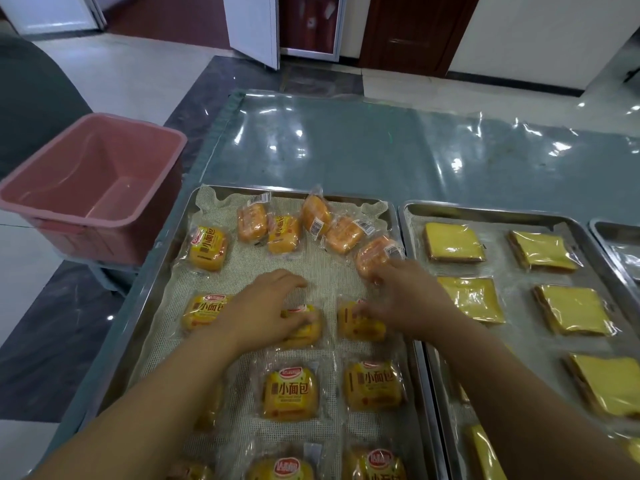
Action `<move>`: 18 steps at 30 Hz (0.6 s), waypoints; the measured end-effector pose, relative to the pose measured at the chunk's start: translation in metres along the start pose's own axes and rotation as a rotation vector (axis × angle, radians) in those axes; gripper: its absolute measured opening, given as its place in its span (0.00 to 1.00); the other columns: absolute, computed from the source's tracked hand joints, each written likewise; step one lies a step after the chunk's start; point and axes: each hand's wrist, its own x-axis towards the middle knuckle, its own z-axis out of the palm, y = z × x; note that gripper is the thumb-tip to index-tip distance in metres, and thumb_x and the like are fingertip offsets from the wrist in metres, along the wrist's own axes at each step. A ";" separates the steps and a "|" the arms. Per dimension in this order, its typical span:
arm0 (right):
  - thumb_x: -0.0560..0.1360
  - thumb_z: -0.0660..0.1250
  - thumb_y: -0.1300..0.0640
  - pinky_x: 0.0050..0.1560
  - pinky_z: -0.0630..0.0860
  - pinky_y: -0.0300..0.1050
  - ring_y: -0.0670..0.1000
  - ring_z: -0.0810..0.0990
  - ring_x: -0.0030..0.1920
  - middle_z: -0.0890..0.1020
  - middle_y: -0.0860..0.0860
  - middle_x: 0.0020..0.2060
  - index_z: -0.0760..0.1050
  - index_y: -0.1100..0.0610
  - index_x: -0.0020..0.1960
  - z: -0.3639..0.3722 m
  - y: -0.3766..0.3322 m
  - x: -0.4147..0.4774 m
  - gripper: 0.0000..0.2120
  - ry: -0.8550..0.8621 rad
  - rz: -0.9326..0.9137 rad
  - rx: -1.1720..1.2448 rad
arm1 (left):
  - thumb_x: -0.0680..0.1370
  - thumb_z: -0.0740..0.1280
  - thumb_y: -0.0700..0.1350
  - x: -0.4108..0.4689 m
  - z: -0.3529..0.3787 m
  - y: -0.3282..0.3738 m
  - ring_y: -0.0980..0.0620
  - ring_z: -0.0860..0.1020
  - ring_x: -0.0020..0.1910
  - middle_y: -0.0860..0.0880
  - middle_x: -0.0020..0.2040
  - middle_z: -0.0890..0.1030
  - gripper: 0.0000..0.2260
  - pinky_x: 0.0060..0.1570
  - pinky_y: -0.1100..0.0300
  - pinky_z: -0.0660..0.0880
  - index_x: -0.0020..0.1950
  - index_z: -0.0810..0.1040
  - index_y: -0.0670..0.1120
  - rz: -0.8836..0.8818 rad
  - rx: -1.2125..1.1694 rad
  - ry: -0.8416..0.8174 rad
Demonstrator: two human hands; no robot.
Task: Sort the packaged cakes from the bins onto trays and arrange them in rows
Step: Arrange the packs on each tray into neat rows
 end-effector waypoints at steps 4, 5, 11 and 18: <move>0.74 0.69 0.47 0.53 0.69 0.44 0.51 0.70 0.59 0.72 0.51 0.58 0.71 0.53 0.62 -0.008 0.004 0.016 0.20 0.401 0.145 0.190 | 0.76 0.65 0.57 0.025 -0.012 -0.011 0.51 0.69 0.64 0.50 0.66 0.70 0.21 0.61 0.57 0.68 0.67 0.70 0.50 -0.134 0.025 0.222; 0.74 0.68 0.48 0.55 0.69 0.45 0.53 0.68 0.61 0.71 0.52 0.61 0.69 0.54 0.64 -0.008 0.006 0.021 0.21 0.407 0.209 0.192 | 0.76 0.65 0.57 0.033 -0.015 -0.013 0.50 0.70 0.63 0.49 0.65 0.70 0.22 0.60 0.56 0.69 0.66 0.71 0.49 -0.196 0.013 0.261; 0.79 0.60 0.45 0.65 0.69 0.54 0.59 0.66 0.69 0.63 0.59 0.71 0.62 0.59 0.70 0.009 0.013 0.045 0.26 0.149 0.437 0.247 | 0.75 0.61 0.63 0.077 -0.011 -0.032 0.48 0.78 0.46 0.47 0.49 0.78 0.23 0.47 0.50 0.78 0.58 0.74 0.45 -0.562 -0.183 0.236; 0.74 0.69 0.54 0.59 0.76 0.57 0.54 0.74 0.60 0.73 0.53 0.63 0.67 0.55 0.67 0.019 0.018 0.047 0.24 0.269 0.469 0.452 | 0.68 0.69 0.64 0.097 0.003 -0.023 0.45 0.77 0.50 0.45 0.53 0.77 0.33 0.48 0.52 0.77 0.62 0.68 0.43 -0.654 -0.214 0.315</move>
